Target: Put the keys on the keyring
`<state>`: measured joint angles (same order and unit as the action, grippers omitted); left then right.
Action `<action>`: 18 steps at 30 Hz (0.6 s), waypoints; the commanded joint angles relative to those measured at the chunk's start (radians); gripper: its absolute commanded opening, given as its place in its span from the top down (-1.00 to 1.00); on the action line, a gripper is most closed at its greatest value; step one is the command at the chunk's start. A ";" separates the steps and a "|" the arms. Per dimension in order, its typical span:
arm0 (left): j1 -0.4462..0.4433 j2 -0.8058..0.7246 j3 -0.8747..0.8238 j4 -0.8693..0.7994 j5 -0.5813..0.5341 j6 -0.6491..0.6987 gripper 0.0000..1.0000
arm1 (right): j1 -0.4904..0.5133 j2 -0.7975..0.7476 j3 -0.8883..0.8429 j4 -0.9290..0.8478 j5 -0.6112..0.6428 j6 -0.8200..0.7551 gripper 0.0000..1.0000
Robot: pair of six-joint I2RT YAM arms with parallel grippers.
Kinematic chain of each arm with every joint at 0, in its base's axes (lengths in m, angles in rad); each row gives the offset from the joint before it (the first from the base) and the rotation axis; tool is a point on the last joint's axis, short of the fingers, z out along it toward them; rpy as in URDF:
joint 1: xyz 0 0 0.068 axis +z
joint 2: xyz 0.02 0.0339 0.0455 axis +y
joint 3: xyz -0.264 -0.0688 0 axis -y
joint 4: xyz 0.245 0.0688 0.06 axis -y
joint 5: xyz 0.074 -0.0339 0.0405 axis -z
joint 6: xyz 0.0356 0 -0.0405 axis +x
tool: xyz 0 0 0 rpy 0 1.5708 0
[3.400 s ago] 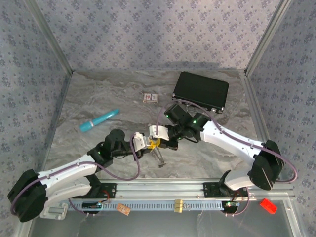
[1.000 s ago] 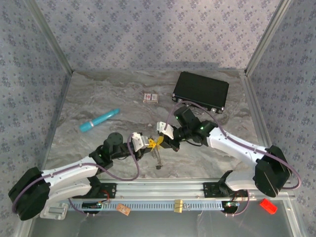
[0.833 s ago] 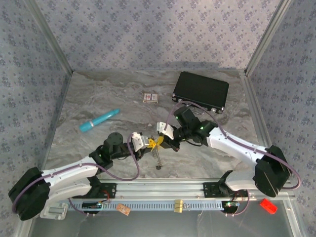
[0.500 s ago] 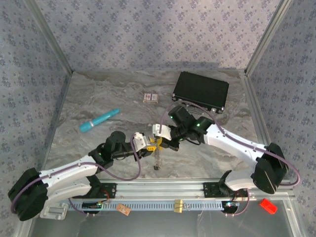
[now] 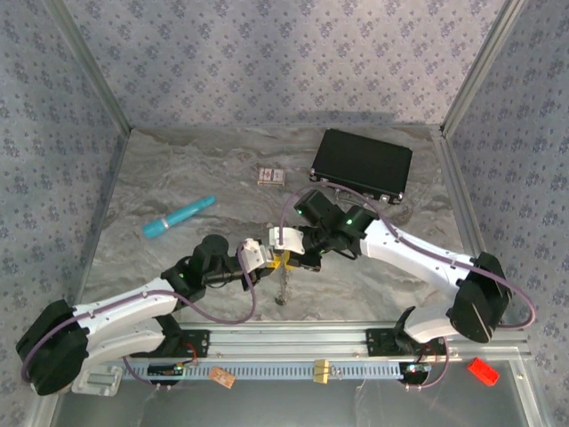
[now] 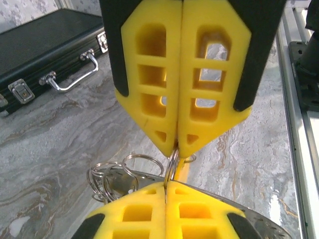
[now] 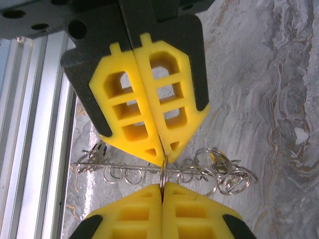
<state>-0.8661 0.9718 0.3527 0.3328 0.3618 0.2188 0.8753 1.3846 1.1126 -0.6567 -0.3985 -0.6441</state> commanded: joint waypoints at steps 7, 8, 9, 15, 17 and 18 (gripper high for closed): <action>-0.005 -0.011 -0.017 0.128 0.017 -0.045 0.77 | -0.022 -0.064 -0.081 0.123 -0.138 0.052 1.00; -0.006 -0.013 -0.019 0.127 0.019 -0.047 0.80 | -0.024 -0.067 -0.088 0.133 -0.146 0.055 1.00; -0.005 -0.015 -0.020 0.126 0.020 -0.047 0.86 | -0.026 -0.070 -0.094 0.140 -0.150 0.058 1.00; -0.005 -0.043 -0.045 0.147 0.018 -0.050 1.00 | -0.120 -0.161 -0.210 0.308 -0.229 0.166 0.40; -0.003 -0.053 -0.064 0.183 0.016 -0.062 1.00 | -0.165 -0.205 -0.270 0.394 -0.283 0.214 0.28; -0.001 -0.057 -0.077 0.209 0.014 -0.071 1.00 | -0.185 -0.217 -0.294 0.426 -0.312 0.240 0.25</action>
<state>-0.8661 0.9417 0.3004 0.4347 0.3721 0.1738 0.7349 1.2194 0.8726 -0.3695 -0.5949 -0.5030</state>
